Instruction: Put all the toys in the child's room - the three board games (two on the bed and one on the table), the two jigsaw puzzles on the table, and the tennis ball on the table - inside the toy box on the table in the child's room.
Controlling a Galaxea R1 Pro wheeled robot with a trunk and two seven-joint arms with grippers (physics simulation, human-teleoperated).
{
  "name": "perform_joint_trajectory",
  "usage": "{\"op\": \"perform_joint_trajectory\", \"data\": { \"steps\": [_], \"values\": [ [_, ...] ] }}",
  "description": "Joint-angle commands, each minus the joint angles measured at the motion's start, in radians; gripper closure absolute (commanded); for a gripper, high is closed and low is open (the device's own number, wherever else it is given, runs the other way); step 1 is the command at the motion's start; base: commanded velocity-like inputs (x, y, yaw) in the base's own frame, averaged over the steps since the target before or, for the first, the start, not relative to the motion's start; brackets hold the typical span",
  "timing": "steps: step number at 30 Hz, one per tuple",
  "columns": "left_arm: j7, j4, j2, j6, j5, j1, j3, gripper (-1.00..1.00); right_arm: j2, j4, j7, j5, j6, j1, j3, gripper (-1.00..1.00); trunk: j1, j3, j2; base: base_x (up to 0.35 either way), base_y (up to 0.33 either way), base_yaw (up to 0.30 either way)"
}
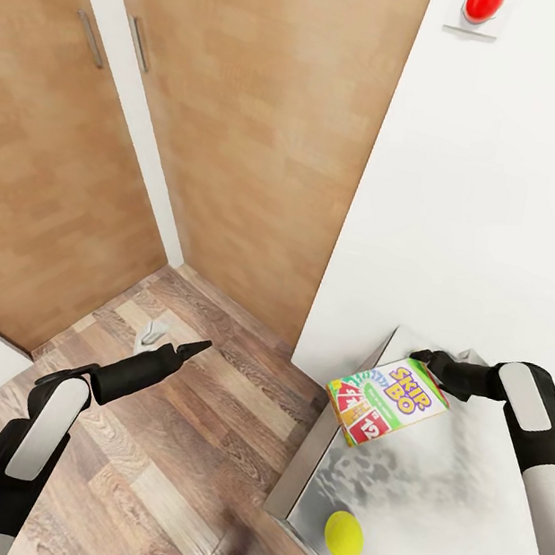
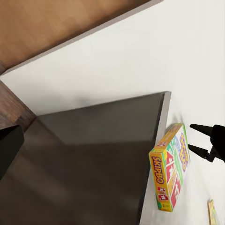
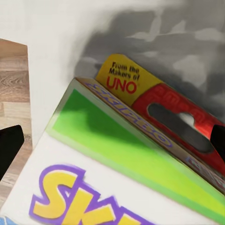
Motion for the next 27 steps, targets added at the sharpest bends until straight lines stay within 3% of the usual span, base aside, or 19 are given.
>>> {"op": "perform_joint_trajectory", "data": {
  "steps": [1, 17, 27],
  "values": [
    [-0.004, 0.0, 0.0, 0.006, -0.001, -0.001, 0.002, -1.0, 0.0, -0.001, -0.01, -0.011, 0.002, -0.001, 0.0, -1.0, 0.001, -0.001, -0.002, 0.0, 0.0, 0.006],
    [-0.005, -0.001, 0.0, 0.006, -0.002, -0.001, -0.001, -1.0, -0.003, -0.007, -0.009, -0.007, 0.001, 0.003, 0.0, -1.0, 0.001, -0.001, -0.002, -0.023, 0.0, 0.002],
    [-0.004, -0.001, 0.0, 0.006, -0.003, -0.001, -0.003, -1.0, -0.009, -0.147, 0.002, -0.004, -0.019, 0.058, -0.005, -1.0, 0.001, -0.001, -0.002, -0.016, 0.0, 0.0]
  ]
}}
